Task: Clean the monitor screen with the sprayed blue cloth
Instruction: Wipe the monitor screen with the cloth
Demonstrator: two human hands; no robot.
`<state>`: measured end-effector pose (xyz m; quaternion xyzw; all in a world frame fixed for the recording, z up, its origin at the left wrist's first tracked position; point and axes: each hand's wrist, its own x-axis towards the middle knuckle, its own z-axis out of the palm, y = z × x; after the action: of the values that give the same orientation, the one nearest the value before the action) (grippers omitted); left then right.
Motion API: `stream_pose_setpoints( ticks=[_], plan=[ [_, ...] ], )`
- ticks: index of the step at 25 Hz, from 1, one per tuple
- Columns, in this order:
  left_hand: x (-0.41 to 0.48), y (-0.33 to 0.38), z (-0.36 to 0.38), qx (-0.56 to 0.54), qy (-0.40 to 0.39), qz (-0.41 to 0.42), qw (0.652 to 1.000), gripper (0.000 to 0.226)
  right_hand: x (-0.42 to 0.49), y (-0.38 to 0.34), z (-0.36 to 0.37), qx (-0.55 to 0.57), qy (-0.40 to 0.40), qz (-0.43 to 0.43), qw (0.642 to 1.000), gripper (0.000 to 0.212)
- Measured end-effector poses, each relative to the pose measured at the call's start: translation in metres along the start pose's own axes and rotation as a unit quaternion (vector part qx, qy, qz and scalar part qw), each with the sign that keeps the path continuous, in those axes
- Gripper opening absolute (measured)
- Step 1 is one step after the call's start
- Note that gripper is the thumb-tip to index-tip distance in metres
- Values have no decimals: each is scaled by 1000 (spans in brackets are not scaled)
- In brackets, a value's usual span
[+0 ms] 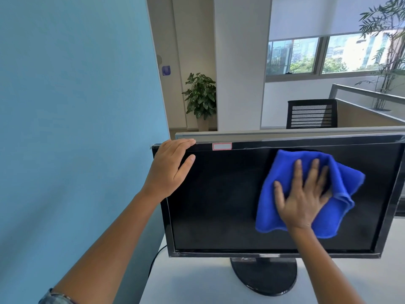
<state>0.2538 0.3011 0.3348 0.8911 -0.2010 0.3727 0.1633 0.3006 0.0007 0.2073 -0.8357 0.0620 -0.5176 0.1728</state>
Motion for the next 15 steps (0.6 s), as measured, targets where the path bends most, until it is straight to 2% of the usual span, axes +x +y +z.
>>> stream_pose_setpoints(
  ticks=[5,9,12,15],
  plan=[
    [0,2,0,-6,10,-1,1000,36,-13,60,-1,19,-10,162,986,69],
    [0,2,2,-13,19,0,1000,34,-56,59,3,57,-47,249,966,71],
    [-1,2,3,-17,22,-2,1000,34,-95,37,8,73,-101,245,962,75],
    [-1,1,4,-15,23,-3,1000,34,-126,4,10,67,-173,169,968,80]
  ],
)
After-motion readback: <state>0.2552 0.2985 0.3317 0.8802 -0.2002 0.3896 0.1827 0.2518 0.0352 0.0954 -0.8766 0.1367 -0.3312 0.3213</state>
